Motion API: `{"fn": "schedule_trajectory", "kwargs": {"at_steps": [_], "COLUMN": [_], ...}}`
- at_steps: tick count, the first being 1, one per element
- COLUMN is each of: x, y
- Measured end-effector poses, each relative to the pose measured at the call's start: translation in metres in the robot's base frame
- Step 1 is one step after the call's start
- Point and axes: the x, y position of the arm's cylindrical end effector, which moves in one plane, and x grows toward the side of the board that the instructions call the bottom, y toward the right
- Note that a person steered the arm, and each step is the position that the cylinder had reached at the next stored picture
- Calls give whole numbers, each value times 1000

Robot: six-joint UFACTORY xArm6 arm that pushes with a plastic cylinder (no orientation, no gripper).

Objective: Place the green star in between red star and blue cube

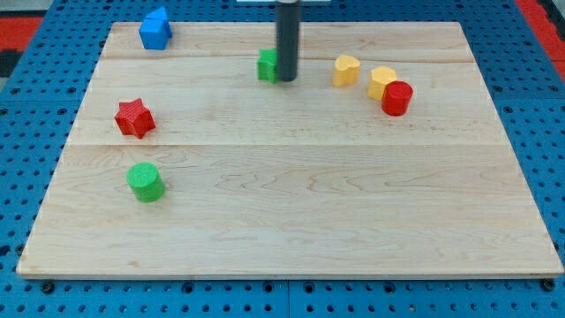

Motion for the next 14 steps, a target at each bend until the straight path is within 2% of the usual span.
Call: {"fn": "schedule_trajectory", "kwargs": {"at_steps": [1, 2, 3, 4, 5, 6, 8, 9, 11, 13, 14], "x": [0, 0, -17, -35, -27, -41, 18, 35, 29, 22, 65], "y": [4, 81, 116, 53, -13, -19, -118, -98, -155, -162, -139]}}
